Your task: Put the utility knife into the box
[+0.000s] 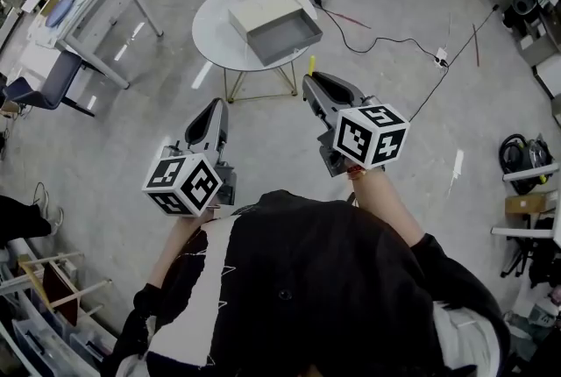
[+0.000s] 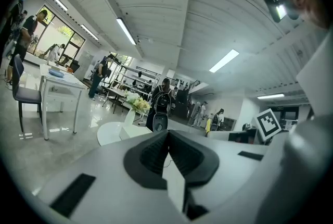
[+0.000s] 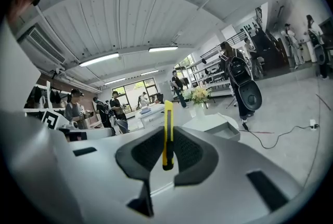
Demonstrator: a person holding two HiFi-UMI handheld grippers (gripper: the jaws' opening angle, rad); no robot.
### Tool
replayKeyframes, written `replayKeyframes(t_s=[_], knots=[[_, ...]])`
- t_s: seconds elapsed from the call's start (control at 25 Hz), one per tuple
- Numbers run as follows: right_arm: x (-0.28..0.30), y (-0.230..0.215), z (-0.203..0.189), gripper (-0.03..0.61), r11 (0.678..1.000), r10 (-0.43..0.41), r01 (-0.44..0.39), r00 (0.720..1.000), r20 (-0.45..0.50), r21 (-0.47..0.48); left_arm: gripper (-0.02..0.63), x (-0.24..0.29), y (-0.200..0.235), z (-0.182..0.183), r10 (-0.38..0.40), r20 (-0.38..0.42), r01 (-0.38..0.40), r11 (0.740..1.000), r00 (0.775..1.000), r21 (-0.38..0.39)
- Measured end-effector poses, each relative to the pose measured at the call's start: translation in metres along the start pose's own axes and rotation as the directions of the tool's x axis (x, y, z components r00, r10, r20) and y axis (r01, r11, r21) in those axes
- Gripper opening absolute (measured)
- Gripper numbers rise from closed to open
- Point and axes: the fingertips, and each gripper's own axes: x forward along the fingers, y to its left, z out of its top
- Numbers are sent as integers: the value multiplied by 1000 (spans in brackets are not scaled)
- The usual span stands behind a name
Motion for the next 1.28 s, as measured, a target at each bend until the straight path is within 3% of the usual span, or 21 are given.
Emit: replayKeyframes(t_s=[0.4,0.76,1.28], knots=[[35,-29,-18,55,998,58,-57,996,-67,27,12,34,17,-17,52,-25,-53,998,998,-17],[45,-51,-57,55,994,66,-53,988,-137,94,12,41,26,-54,84,-112,-91,994,990,-64],[89,-78,-62,55,991,52,-28,982,-183,131,12,83,55,-47,84,-139,-95,993,987,-73]])
